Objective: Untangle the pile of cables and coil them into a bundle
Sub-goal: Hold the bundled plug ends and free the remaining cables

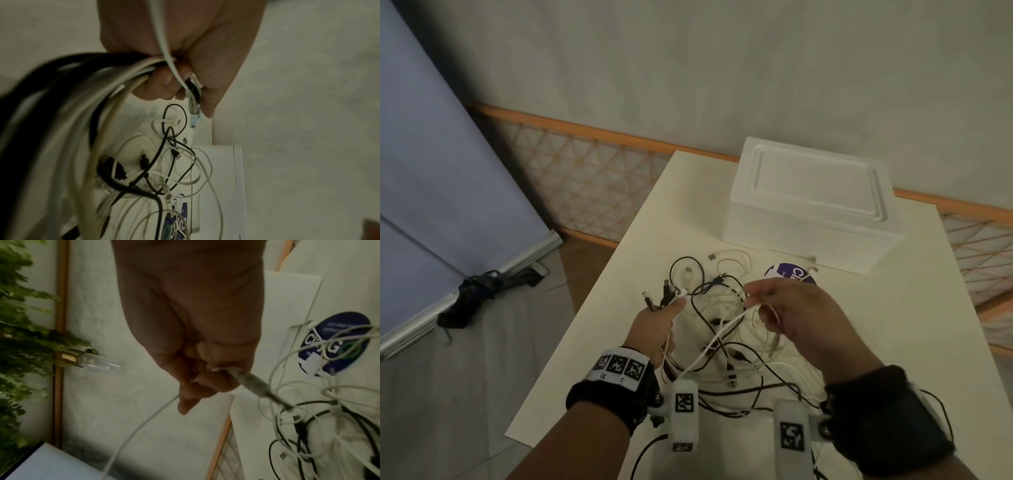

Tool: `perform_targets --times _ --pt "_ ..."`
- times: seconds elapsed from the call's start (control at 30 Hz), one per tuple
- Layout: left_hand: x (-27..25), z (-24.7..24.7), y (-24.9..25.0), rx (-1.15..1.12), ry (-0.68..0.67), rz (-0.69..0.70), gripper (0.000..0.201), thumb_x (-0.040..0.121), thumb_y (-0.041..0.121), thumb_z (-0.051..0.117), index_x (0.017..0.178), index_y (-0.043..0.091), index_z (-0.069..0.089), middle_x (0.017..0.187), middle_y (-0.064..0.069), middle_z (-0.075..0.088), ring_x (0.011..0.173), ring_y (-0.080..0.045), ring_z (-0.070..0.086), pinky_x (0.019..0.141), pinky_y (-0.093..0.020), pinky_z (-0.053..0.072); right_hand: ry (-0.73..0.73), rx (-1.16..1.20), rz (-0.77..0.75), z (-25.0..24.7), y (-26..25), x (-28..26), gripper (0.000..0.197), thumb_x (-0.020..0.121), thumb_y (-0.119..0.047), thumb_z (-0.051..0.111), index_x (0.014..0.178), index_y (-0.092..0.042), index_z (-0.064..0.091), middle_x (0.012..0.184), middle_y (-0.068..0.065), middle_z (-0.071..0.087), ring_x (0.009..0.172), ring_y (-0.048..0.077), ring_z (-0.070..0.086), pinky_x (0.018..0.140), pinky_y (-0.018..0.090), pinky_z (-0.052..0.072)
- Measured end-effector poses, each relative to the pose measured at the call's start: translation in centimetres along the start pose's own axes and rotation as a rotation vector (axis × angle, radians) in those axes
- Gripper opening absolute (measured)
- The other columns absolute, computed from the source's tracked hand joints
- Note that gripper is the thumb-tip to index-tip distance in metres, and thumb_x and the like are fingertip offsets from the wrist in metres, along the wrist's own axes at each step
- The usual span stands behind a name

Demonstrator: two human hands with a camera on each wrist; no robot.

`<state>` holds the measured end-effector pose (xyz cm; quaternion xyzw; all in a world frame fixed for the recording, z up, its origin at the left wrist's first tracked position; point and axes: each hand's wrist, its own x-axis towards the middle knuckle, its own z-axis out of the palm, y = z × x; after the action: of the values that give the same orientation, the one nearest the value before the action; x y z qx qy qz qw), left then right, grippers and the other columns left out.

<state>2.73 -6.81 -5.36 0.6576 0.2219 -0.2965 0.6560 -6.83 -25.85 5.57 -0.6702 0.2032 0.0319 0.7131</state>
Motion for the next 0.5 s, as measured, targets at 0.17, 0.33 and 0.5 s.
perform_targets --times 0.17,0.33,0.5 --pt "-0.2 -0.4 -0.1 -0.116 0.001 0.020 0.023 0.086 0.015 0.068 0.069 0.007 0.055 0.045 -0.002 0.043 0.033 -0.012 0.031 0.041 -0.024 0.029 -0.097 -0.224 -0.048 1.0 -0.2 0.2 0.037 0.081 0.008 0.045 0.094 -0.013 0.072 0.074 0.003 0.059 0.061 0.015 0.042 0.056 0.024 0.034" --pt "-1.4 -0.5 0.5 -0.219 -0.043 0.058 0.009 0.092 0.006 0.059 0.088 -0.002 0.062 0.076 -0.013 0.069 0.033 -0.006 0.029 0.036 -0.019 0.029 0.153 -0.361 -0.248 0.3 -0.9 0.8 0.025 0.065 -0.006 0.057 0.075 -0.029 0.064 0.064 0.004 0.049 0.061 0.017 0.043 0.058 0.036 0.042" --pt "-2.8 0.9 1.8 -0.321 -0.232 -0.005 0.019 0.090 0.016 0.062 0.074 0.013 0.052 0.045 0.003 0.041 0.032 -0.007 0.024 0.035 -0.017 0.023 0.146 -0.319 -0.367 1.7 -0.9 1.5 0.041 0.068 0.015 0.034 0.078 -0.025 0.036 0.085 -0.004 0.041 0.090 0.006 0.056 0.067 0.021 0.043"
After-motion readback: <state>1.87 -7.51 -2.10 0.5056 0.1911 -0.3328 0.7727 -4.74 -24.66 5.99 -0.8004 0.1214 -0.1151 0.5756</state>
